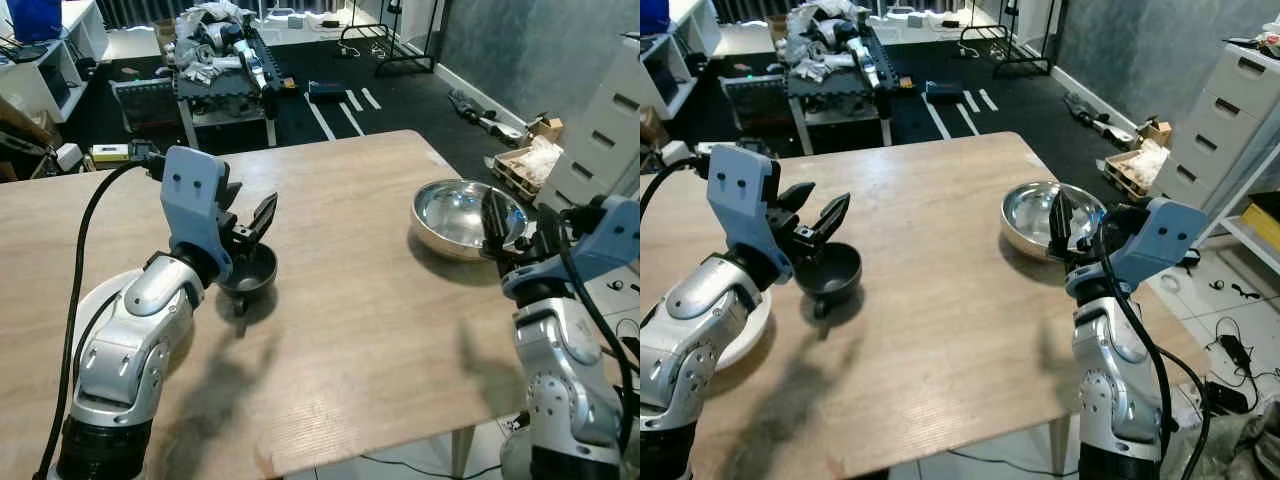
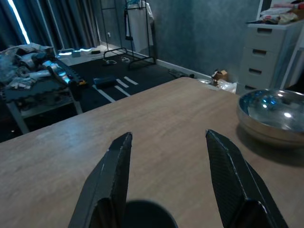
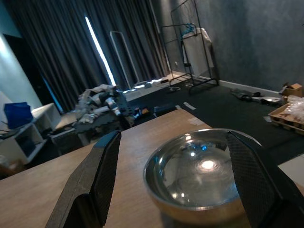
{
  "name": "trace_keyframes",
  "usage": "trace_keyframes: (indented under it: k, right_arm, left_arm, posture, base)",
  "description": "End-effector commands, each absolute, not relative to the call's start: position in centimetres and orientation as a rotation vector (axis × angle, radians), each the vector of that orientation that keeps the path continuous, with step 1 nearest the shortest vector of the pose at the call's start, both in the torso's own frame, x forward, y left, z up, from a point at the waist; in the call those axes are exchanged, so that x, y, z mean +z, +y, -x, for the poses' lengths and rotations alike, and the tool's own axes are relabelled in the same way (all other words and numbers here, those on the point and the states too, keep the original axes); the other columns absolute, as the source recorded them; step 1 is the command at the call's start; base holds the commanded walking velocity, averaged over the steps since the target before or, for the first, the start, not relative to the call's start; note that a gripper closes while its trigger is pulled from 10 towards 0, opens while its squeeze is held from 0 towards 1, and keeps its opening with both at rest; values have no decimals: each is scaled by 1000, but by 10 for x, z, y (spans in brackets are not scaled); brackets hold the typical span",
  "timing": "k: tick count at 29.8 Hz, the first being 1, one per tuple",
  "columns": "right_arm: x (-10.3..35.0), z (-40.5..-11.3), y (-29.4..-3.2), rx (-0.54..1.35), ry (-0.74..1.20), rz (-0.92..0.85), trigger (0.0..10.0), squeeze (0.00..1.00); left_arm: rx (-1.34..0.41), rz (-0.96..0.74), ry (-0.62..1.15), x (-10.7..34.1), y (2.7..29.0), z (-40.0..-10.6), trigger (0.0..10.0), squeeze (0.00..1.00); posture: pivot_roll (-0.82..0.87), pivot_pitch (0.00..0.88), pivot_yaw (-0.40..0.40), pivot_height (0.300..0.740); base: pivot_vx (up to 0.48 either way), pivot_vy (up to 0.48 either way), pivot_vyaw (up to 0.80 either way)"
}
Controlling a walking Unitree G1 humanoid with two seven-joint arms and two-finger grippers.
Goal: Setting the table
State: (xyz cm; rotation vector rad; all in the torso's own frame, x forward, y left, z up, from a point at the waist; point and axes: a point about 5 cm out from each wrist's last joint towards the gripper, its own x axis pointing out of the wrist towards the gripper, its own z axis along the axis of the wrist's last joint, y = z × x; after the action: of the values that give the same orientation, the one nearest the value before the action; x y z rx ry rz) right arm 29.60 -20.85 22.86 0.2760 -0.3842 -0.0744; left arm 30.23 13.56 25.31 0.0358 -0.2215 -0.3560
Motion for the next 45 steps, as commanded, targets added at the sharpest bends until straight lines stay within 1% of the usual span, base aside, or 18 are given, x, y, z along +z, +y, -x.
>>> trace_keyframes:
  k: [1,17,22,25,45]
  right_arm:
    - [223,-296,-211,-85,-357,-271,10000,0]
    - [222,-296,-210,-86,-354,-267,10000,0]
    - [222,-296,-210,-81,-352,-268,10000,0]
    - [222,-296,-210,-80,-350,-268,10000,0]
    - [219,-296,-210,-77,-336,-273,10000,0]
  left_arm:
    - [-339,-40,-208,250,139,-303,10000,0]
    - [-338,-36,-209,251,138,-303,10000,0]
    - [-335,-32,-209,250,138,-304,10000,0]
    - [-336,-29,-208,250,138,-304,10000,0]
    - [-346,-22,-192,245,136,-305,10000,0]
  posture:
    - [-65,0,82,740]
    - [-65,0,83,740]
    - [-66,0,83,740]
    - [-66,0,83,740]
    - [-69,0,84,740]
  base:
    - [-368,0,0]
    - [-362,0,0]
    - [-108,0,0]
    - [0,0,-519]
    - [0,0,-800]
